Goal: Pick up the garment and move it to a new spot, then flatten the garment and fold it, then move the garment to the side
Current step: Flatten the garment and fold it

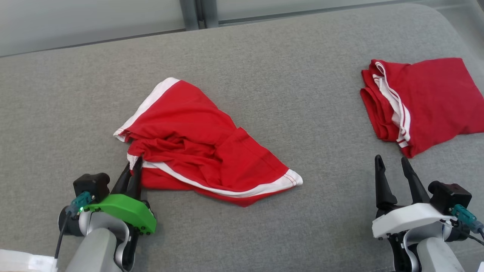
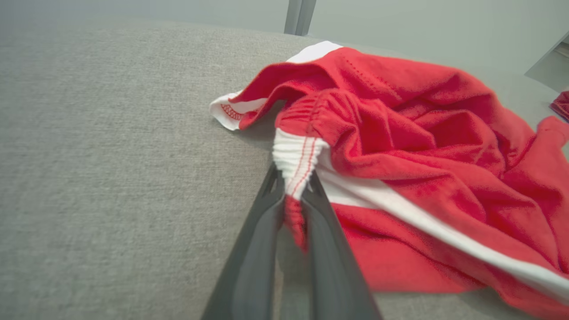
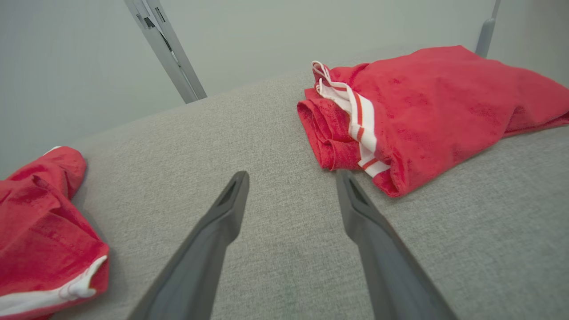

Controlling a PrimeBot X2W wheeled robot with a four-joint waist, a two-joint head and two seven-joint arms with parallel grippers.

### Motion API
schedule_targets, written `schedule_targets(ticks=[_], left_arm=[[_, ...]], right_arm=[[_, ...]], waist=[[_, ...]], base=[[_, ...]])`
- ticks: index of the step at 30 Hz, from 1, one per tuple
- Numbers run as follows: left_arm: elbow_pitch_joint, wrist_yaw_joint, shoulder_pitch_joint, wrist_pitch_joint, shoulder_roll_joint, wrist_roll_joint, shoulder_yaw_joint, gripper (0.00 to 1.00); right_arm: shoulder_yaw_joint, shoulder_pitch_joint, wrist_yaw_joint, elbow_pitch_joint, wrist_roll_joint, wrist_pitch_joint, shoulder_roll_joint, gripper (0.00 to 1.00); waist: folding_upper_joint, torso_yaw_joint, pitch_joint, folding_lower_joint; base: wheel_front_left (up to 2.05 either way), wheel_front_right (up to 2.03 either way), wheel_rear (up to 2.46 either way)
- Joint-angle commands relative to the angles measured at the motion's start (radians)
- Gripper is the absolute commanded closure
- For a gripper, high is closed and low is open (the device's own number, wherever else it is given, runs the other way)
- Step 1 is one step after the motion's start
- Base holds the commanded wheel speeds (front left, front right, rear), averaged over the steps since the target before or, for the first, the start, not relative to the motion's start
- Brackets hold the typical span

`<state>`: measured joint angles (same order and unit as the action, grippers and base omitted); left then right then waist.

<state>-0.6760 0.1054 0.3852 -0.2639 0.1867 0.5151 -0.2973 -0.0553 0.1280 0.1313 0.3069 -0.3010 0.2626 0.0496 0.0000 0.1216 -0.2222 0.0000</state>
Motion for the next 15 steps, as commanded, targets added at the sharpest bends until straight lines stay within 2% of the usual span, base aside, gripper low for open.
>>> schedule_targets(ticks=[1,6,7,8,15], left_arm=[[-0.003,0.001,-0.026,0.0,-0.001,-0.015,0.014,1.0],[0.005,0.008,-0.065,0.0,-0.016,-0.046,0.051,1.0],[0.009,0.009,-0.074,0.0,-0.022,-0.054,0.056,0.58],[0.015,0.012,-0.082,0.0,-0.028,-0.063,0.061,0.01],[0.079,0.023,-0.121,0.0,-0.078,-0.118,0.086,0.0]], right_arm=[[0.002,-0.006,-0.001,0.005,-0.001,0.002,0.003,0.0],[0.025,-0.011,-0.001,0.014,-0.002,0.002,0.003,0.0],[0.034,-0.009,-0.001,0.018,-0.001,0.002,0.003,0.0],[0.045,-0.004,-0.001,0.02,0.0,0.002,0.002,0.0],[0.216,0.088,-0.001,0.065,0.016,0.002,0.002,0.0]], waist=[[0.0,-0.078,0.033,0.0],[0.0,-0.13,0.046,0.0],[0.0,-0.142,0.047,0.0],[0.0,-0.154,0.047,0.0],[0.0,-0.236,0.028,0.0]], base=[[0.0,0.0,0.0],[0.0,0.0,0.0],[0.0,0.0,0.0],[0.0,0.0,0.0],[0.0,0.0,0.0]])
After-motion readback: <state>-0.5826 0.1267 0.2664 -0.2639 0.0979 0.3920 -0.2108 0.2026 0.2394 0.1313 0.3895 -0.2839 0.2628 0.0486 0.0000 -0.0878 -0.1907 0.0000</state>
